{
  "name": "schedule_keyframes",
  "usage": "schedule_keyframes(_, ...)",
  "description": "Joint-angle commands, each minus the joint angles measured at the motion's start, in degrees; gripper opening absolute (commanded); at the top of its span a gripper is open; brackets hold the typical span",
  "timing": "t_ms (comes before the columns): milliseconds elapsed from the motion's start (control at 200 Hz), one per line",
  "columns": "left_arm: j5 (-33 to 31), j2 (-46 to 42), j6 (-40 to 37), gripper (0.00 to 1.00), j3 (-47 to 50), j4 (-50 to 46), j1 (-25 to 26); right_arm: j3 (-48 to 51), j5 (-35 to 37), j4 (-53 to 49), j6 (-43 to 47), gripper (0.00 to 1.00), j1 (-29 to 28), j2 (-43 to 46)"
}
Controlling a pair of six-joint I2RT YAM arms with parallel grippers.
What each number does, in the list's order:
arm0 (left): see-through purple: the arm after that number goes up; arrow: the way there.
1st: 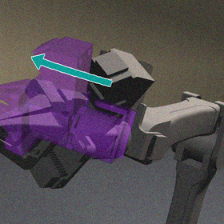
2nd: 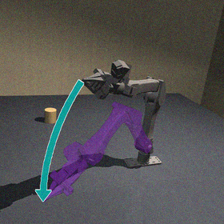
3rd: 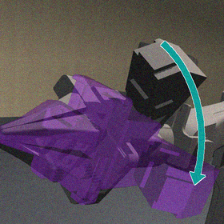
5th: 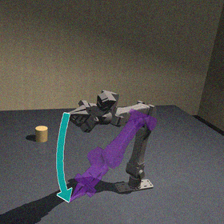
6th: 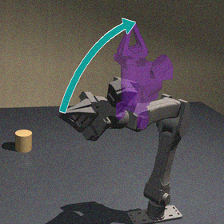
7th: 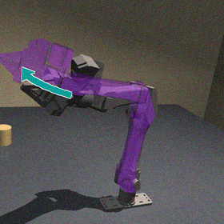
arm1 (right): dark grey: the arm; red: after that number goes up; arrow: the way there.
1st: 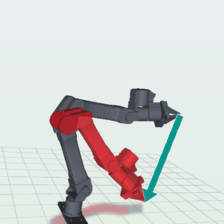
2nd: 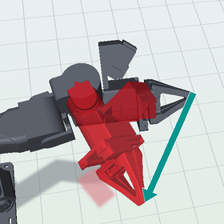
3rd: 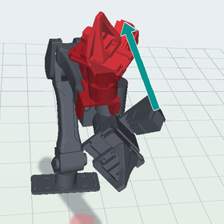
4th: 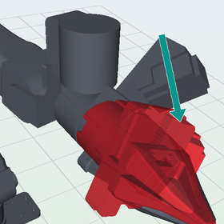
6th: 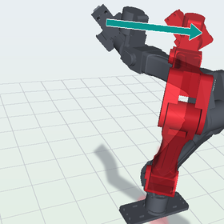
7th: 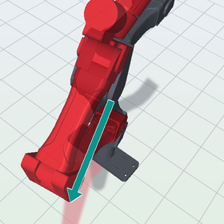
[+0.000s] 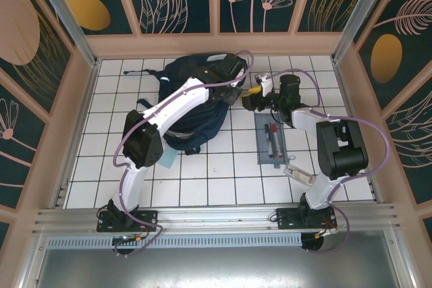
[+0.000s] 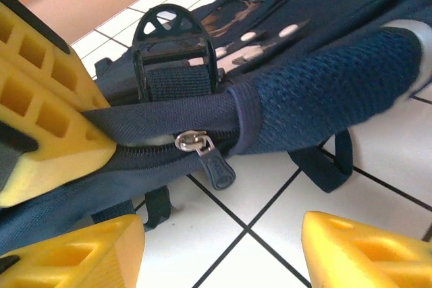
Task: Pack books, pencil case, and school supplies into a backpack
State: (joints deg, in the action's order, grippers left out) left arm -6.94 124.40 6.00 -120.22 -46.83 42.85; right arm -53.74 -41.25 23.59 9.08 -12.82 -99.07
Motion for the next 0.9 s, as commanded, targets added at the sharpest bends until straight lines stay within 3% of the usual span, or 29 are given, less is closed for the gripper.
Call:
schedule_keyframes(0, 2.7, -5.0, -0.8, 0.0, -1.3, 3.7, 0.2, -1.8, -2.8, 2.5, 5.3, 0.63, -2.3, -1.6)
schedule_keyframes(340, 9.5, -6.5, 1.8, 0.0, 0.0, 4.3, 0.2, -3.3, 1.9, 9.6, 3.9, 0.54, -3.6, -6.4)
schedule_keyframes(555, 9.3, -7.4, 2.1, 0.0, 1.0, 4.2, 0.2, -1.0, 4.1, 15.1, 3.5, 0.51, -3.8, -4.1)
schedule_keyframes(700, 10.8, -7.2, 2.7, 0.0, 1.6, 3.8, 0.2, -1.4, 5.5, 14.7, 5.4, 0.33, -4.7, -3.8)
schedule_keyframes(821, 10.2, -7.9, 3.1, 0.0, 2.9, 4.7, 0.2, -2.1, 5.0, 11.4, 6.7, 0.06, -4.8, -3.4)
schedule_keyframes(896, 9.3, -8.2, 3.8, 0.0, 3.9, 6.0, 0.0, -1.7, 5.3, 9.1, 7.8, 0.0, -5.0, -2.3)
